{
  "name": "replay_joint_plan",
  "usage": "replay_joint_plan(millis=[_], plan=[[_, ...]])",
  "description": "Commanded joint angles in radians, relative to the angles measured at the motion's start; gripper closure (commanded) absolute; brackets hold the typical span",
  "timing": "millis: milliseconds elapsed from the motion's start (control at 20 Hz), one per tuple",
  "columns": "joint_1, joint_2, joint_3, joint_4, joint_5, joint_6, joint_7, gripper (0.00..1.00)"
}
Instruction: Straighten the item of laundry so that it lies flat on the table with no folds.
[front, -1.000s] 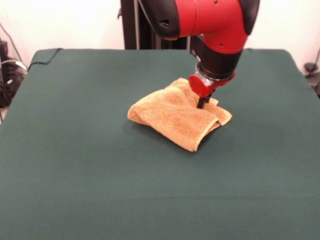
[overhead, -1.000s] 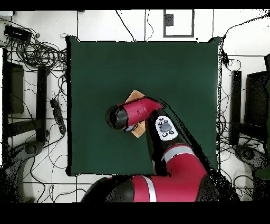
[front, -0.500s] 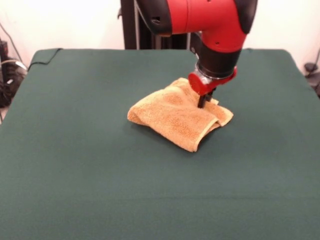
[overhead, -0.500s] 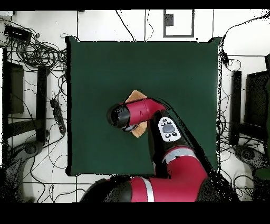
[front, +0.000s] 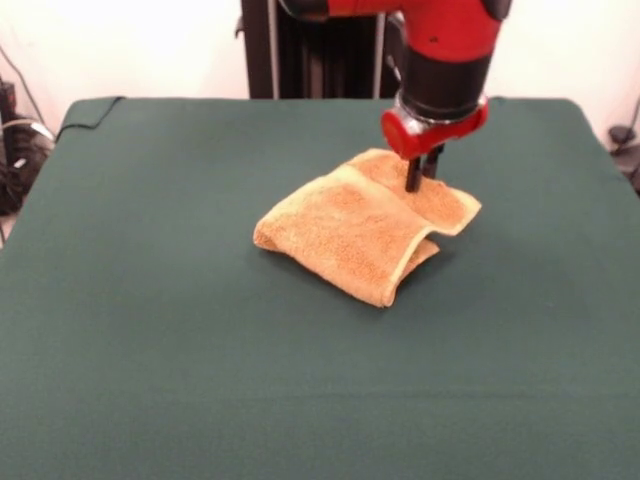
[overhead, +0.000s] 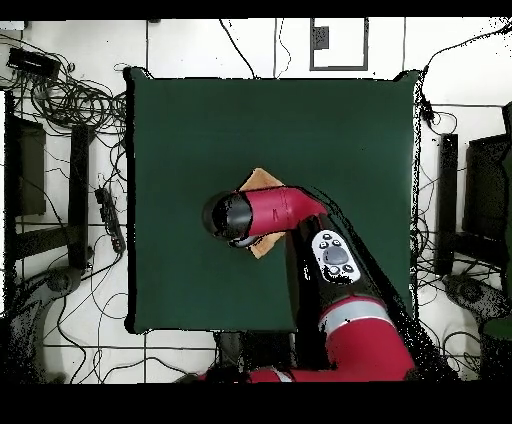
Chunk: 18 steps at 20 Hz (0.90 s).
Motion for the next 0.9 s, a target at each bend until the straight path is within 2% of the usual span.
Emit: replay_joint_plan(millis=[50,900], plan=[[-0.02,-0.058,0.065,0.027,0.105,0.174,0.093,1.0],[-0.191,-0.147,0.142,0.042,0.119,0.308,-0.102,1.0]])
